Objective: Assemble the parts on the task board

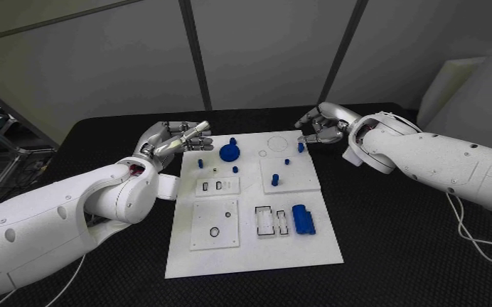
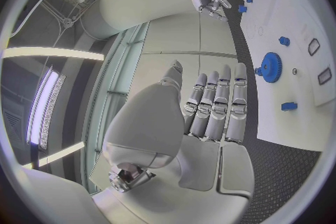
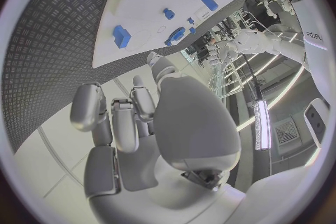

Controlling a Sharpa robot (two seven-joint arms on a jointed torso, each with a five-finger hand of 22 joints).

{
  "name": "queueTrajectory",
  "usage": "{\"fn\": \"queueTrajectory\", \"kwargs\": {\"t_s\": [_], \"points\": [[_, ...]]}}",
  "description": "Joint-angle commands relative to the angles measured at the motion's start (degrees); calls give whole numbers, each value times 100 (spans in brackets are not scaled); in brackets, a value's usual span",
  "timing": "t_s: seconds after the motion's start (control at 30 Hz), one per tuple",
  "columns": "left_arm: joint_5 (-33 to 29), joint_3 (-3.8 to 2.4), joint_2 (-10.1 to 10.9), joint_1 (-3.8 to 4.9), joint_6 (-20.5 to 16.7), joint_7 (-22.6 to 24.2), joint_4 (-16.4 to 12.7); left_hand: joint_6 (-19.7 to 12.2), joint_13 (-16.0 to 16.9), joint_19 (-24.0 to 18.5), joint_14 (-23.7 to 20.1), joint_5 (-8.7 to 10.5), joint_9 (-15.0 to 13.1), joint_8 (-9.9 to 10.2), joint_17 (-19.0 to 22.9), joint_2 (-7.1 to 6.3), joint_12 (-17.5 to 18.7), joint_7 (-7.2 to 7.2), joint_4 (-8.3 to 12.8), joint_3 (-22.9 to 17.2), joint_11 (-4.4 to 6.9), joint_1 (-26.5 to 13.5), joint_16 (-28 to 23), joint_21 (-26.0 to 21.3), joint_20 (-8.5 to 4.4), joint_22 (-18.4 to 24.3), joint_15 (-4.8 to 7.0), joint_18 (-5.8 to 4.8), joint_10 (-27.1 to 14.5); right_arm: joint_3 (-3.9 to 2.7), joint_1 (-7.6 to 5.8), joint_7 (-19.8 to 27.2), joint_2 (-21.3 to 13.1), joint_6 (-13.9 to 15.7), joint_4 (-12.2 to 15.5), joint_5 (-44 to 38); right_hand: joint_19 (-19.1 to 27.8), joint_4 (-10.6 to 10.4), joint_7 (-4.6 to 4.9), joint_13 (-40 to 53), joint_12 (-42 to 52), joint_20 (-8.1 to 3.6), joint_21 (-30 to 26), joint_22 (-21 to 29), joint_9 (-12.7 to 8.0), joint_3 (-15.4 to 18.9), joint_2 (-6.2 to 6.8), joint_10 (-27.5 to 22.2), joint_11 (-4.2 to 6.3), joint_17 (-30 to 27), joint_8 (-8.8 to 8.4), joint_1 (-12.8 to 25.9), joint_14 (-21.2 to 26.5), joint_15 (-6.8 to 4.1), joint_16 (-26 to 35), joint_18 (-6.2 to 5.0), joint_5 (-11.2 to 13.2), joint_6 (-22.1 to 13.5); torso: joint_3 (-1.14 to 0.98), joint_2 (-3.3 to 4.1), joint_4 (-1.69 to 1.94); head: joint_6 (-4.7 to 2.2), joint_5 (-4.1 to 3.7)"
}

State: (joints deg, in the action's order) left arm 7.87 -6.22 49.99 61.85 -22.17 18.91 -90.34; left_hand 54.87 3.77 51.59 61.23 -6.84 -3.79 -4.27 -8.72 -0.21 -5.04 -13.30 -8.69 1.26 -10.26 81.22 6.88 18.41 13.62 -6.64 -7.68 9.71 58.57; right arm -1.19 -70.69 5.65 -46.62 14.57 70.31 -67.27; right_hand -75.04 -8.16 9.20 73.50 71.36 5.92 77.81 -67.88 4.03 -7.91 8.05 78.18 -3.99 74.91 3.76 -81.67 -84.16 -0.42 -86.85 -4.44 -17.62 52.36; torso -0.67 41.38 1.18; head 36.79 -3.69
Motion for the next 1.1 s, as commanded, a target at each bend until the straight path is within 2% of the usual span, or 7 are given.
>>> {"fn": "queueTrajectory", "kwargs": {"t_s": [0.03,0.1,0.3,0.6,0.73,0.83,1.1], "points": [[6,-4,-6,5,75,53,-1,-13,8,13,-17,29,4,31,-8,25,38,-6,35,-10,-15,6,-32,-25,25,9,-11,68,-31,-2,1,30,9,-250,-40,-259,4,0,0,-7,-38,29,-21,5,-9,43,0,-21,-16,796,-16,-29,-416,39,28,-35,34,-65,6,4,-5,13,12],[6,-4,-5,5,74,52,2,-13,8,13,-17,29,4,31,-8,25,38,-6,35,-10,-15,6,-32,-25,25,9,-11,68,-31,-1,13,10,15,-297,-59,-305,5,0,0,-8,-39,29,-21,6,-9,45,0,-22,-16,795,-16,-29,-415,40,28,-35,36,-66,5,5,-20,16,22],[6,-4,-4,4,75,53,18,-11,9,11,-16,29,4,30,-12,24,37,-2,42,-5,-13,10,-34,-26,26,11,-10,69,-28,-1,37,-36,38,-401,-120,-437,5,-1,2,-14,-45,33,-23,7,-8,64,2,-28,-18,798,-10,-27,-416,43,27,-36,56,-73,2,2,-23,42,10],[6,-4,-17,0,80,54,35,-11,9,11,-16,29,4,30,-12,24,37,-2,42,-5,-13,10,-34,-26,26,11,-10,69,-28,0,63,-100,89,-496,-236,-487,0,-3,4,-8,-38,35,-19,-2,-3,74,-5,-23,-19,809,0,-26,-418,44,22,-34,65,-63,7,-3,-7,65,1],[6,-4,-24,-4,82,53,43,-11,9,11,-16,29,4,30,-12,24,37,-2,42,-5,-13,10,-34,-26,26,11,-10,69,-28,0,78,-120,119,-507,-280,-506,-3,-7,6,-6,-35,37,-17,-6,0,80,-16,-22,-21,812,7,-24,-419,45,20,-33,69,-54,0,-3,-12,73,9],[6,-4,-26,-6,83,52,46,-11,9,11,-16,29,4,30,-12,24,37,-2,42,-5,-13,10,-34,-26,26,11,-10,69,-28,0,82,-135,143,-530,-317,-512,-5,-10,7,-5,-33,39,-17,-7,4,83,-30,-21,-22,815,15,-25,-419,46,19,-33,69,-43,10,-2,-9,81,3],[6,-4,-33,-10,84,49,54,-11,9,11,-16,29,4,30,-12,24,37,-2,42,-5,-13,10,-34,-26,26,11,-10,69,-28,0,116,-162,217,-622,-394,-532,-13,-7,10,5,-17,45,-13,-18,25,101,-83,-14,-24,823,59,-47,-422,50,14,-32,74,42,7,0,-8,104,17]]}}
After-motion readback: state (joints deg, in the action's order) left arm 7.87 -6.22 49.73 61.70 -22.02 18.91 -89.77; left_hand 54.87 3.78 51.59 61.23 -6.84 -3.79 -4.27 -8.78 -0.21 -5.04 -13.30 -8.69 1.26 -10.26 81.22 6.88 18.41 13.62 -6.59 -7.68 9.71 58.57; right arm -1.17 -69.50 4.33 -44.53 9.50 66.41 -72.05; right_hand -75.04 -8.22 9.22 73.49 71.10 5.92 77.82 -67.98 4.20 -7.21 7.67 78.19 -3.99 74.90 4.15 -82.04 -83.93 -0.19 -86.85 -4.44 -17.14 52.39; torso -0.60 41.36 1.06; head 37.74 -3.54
